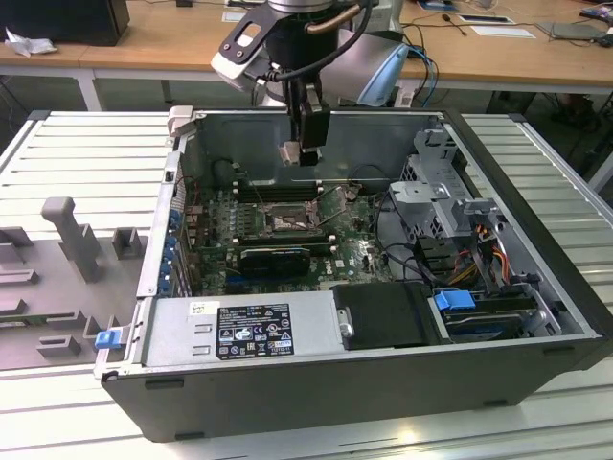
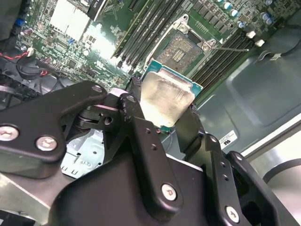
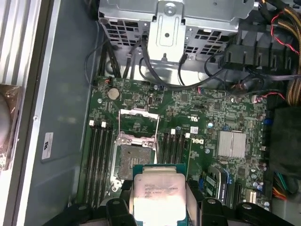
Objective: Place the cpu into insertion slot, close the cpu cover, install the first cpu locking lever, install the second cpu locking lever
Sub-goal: 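Place the cpu into insertion slot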
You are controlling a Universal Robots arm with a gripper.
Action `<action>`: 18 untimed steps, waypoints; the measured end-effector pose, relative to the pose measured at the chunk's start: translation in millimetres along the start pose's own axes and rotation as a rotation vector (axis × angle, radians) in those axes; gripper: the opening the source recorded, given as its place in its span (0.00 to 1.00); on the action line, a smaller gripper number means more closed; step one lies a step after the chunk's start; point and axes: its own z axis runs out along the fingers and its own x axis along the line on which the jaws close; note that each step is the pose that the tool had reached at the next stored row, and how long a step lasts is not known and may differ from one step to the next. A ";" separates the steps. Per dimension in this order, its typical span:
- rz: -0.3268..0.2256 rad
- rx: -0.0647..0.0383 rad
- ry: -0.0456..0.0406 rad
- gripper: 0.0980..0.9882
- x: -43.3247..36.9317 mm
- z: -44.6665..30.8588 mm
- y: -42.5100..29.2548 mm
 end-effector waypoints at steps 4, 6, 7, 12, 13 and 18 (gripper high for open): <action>0.000 0.000 -0.0011 0.49 -0.1 6.1 -0.5; 0.001 0.000 -0.0012 0.49 -0.1 8.2 -0.7; 0.001 0.000 -0.0012 0.49 -0.1 8.6 -0.8; 0.003 0.000 -0.0013 0.49 -0.2 11.5 -1.0; 0.003 0.000 -0.0013 0.49 -0.3 12.5 -1.1; 0.010 0.000 -0.0022 0.49 -0.3 18.6 -1.7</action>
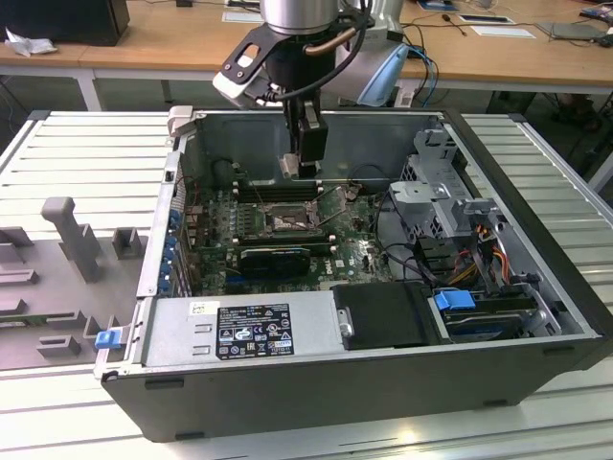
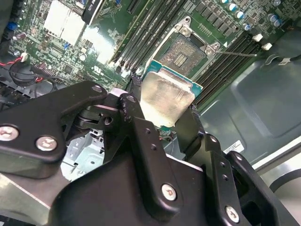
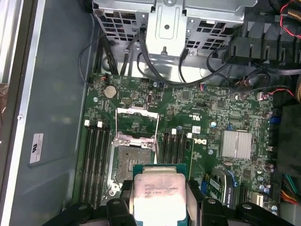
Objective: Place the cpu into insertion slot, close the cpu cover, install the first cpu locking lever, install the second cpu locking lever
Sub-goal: 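Place the cpu into insertion slot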
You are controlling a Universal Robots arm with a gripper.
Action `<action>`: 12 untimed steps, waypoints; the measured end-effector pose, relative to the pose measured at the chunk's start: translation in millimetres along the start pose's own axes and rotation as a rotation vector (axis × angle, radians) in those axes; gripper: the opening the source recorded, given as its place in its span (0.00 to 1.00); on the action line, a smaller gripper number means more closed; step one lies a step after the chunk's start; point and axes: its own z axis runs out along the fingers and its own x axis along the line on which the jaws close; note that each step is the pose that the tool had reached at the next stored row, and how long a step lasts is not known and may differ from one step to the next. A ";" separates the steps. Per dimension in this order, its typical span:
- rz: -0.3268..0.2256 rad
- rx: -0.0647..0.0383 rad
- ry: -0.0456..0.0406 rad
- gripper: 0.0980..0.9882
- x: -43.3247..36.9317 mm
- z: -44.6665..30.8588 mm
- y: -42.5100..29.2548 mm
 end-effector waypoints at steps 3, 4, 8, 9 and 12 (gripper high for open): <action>0.016 0.000 -0.0014 0.49 0.0 1.3 -0.1; 0.019 0.000 -0.0016 0.49 0.0 1.4 -0.1; 0.038 -0.001 -0.0041 0.49 -0.1 4.4 -0.4; 0.038 -0.001 -0.0056 0.49 -0.1 5.6 -0.5; 0.049 -0.001 -0.0081 0.49 -0.2 12.8 -1.1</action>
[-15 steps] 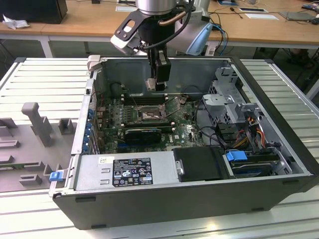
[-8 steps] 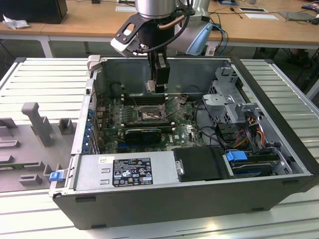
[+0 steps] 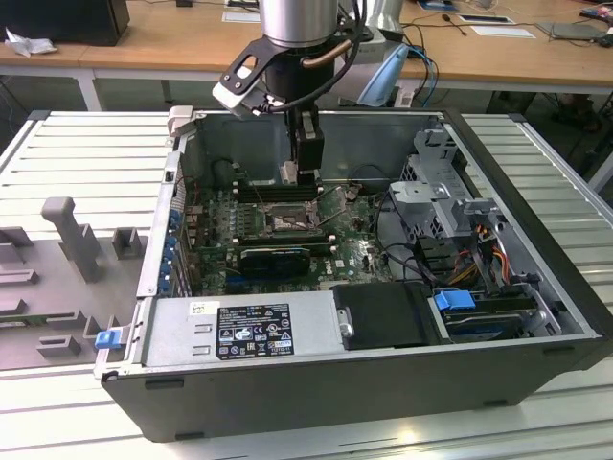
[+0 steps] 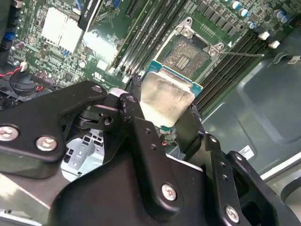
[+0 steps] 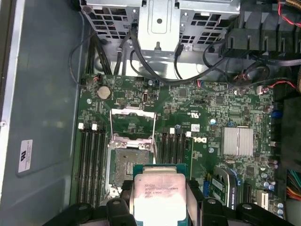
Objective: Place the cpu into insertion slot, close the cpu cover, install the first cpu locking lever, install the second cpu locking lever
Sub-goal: 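Place the cpu into insertion slot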
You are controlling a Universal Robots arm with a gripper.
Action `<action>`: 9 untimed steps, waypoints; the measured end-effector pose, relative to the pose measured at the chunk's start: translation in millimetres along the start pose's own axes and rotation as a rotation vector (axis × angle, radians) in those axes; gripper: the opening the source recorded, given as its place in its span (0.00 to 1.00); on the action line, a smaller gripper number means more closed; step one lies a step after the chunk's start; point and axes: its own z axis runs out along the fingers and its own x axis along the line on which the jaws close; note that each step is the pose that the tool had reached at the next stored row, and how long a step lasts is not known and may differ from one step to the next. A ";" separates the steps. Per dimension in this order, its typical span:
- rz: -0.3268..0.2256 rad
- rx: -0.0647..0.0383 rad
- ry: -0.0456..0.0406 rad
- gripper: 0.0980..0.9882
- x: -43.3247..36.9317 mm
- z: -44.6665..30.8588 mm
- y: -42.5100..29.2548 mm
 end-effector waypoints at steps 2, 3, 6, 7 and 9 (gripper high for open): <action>0.018 0.000 -0.0018 0.49 0.0 0.9 -0.1; 0.026 0.000 -0.0024 0.49 0.0 1.1 -0.1; 0.044 -0.001 -0.0039 0.49 0.0 2.2 -0.2; 0.045 -0.001 -0.0039 0.49 -0.1 3.1 -0.3; 0.045 -0.001 -0.0047 0.49 -0.1 4.4 -0.4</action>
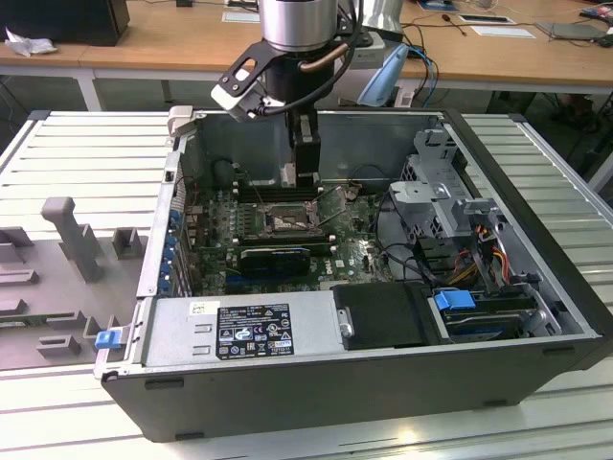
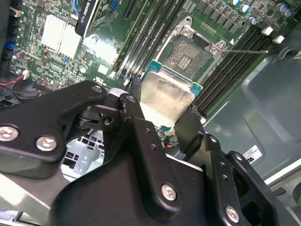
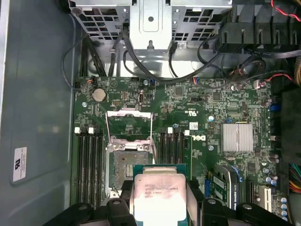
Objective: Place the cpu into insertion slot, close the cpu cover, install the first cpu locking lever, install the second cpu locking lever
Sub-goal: 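Place the cpu into insertion slot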
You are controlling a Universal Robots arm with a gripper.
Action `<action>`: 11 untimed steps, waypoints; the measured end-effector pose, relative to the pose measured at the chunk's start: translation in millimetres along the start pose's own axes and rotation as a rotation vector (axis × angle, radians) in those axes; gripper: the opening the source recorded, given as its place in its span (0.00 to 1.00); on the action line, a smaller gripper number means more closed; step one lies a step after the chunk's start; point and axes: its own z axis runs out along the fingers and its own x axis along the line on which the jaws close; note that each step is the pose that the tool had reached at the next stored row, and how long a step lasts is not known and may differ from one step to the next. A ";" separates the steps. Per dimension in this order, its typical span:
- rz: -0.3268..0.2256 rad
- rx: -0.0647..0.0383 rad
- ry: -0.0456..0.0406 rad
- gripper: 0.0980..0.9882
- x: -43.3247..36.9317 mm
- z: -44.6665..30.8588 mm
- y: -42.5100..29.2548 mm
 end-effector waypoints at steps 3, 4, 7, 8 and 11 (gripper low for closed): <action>0.000 0.000 -0.0026 0.49 -0.1 4.7 -0.4; 0.000 0.000 -0.0030 0.49 -0.1 6.1 -0.5; 0.000 0.000 -0.0033 0.49 -0.1 8.7 -0.8; 0.000 0.000 -0.0033 0.49 -0.1 9.7 -0.9; 0.000 0.000 -0.0032 0.49 -0.2 15.0 -1.3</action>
